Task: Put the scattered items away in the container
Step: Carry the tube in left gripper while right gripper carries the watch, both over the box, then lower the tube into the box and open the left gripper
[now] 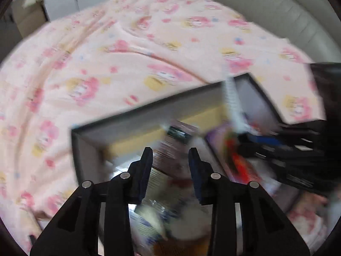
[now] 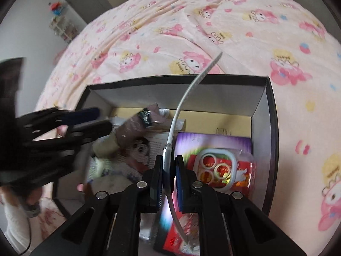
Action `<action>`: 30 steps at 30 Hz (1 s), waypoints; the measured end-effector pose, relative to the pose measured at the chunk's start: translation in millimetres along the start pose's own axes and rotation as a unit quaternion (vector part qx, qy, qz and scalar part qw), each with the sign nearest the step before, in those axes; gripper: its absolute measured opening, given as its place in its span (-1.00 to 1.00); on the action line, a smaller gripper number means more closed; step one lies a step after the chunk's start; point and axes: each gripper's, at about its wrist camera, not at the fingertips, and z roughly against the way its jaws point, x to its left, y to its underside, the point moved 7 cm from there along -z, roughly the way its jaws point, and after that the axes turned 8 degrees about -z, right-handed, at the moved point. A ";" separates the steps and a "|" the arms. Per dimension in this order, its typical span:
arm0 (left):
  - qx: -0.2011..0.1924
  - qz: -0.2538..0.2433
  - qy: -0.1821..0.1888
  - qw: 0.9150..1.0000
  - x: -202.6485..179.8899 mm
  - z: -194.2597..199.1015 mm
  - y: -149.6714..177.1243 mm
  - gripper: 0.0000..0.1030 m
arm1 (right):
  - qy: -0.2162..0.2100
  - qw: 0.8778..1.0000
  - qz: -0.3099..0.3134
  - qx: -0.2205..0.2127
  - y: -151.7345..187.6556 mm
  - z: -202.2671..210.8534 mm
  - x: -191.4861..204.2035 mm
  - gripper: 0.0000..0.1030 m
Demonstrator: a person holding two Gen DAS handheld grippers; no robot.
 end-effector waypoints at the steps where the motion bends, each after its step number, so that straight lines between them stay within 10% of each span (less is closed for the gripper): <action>1: 0.017 -0.001 0.036 0.999 -7.5 -3.6 6.5 -0.34 | 0.004 1.000 0.003 0.004 0.2 -2.2 -0.1 -0.83; 8: 0.101 0.026 -0.019 0.994 8.1 -44.9 38.9 -0.35 | -0.001 1.000 0.015 0.021 11.7 -0.9 2.0 -0.83; 13: 0.065 0.106 -0.046 0.991 44.9 -43.5 28.4 -0.37 | 0.024 0.999 0.036 0.033 9.7 -8.9 2.2 -0.83; 20: -0.006 0.124 0.026 0.992 38.0 -18.5 25.1 -0.36 | 0.041 0.993 0.107 0.030 -8.8 -12.1 20.8 -0.83; 30: 0.004 0.117 0.124 0.985 -0.8 -40.3 -12.4 -0.36 | 0.034 0.997 0.064 0.019 15.0 25.5 -1.1 -0.47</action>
